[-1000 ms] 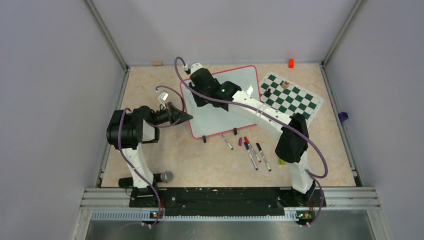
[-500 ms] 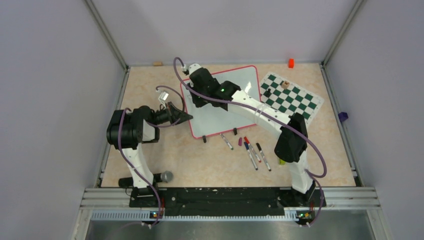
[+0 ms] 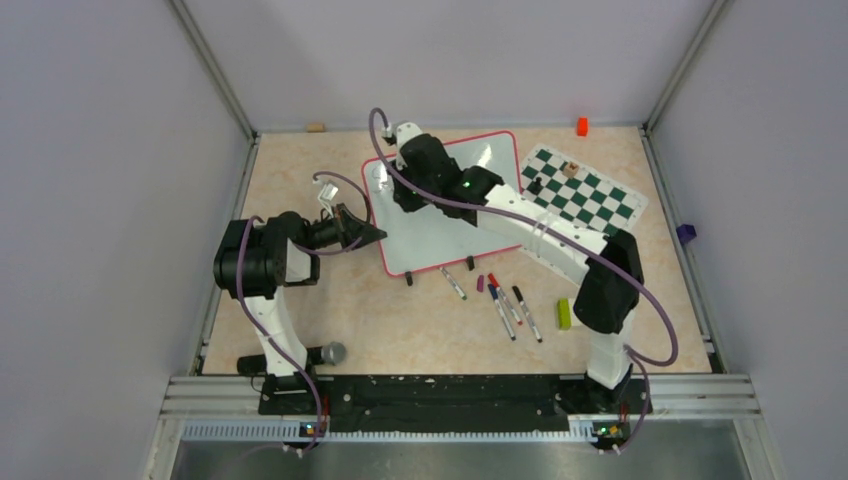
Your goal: Write a sentence on the whiteboard
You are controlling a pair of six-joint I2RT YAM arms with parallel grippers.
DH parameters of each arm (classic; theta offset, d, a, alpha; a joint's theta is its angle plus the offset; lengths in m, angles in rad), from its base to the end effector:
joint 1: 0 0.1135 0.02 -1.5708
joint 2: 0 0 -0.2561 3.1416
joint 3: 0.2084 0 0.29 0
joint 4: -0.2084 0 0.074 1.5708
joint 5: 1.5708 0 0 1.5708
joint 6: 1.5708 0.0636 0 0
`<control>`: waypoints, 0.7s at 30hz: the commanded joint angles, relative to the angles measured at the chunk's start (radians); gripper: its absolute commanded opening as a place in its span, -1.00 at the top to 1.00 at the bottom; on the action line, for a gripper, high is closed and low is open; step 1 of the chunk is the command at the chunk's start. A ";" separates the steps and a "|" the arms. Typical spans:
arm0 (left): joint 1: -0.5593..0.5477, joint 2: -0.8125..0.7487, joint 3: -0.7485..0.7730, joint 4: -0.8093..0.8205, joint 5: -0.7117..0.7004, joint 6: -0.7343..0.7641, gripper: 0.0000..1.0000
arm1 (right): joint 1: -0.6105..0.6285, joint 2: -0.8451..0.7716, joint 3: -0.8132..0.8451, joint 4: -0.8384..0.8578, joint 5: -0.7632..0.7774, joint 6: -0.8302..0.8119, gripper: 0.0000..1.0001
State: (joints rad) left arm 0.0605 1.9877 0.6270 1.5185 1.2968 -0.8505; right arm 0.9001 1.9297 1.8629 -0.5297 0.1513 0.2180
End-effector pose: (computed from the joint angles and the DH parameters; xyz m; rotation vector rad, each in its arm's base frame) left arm 0.3347 -0.0411 0.0970 0.4659 1.6799 -1.4995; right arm 0.3247 0.3938 0.3173 -0.6518 2.1003 0.4762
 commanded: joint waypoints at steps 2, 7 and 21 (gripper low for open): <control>-0.017 -0.019 0.020 0.099 0.058 0.029 1.00 | -0.062 -0.143 -0.060 0.113 -0.042 0.055 1.00; -0.017 -0.020 0.019 0.099 0.057 0.029 1.00 | -0.085 -0.199 -0.163 0.180 -0.061 0.055 1.00; -0.017 -0.018 0.021 0.099 0.058 0.029 1.00 | -0.074 -0.149 -0.093 0.111 -0.113 -0.038 1.00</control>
State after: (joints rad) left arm 0.0589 1.9877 0.6285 1.5188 1.2980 -0.8459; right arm 0.8131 1.7626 1.6909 -0.4065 0.0357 0.2104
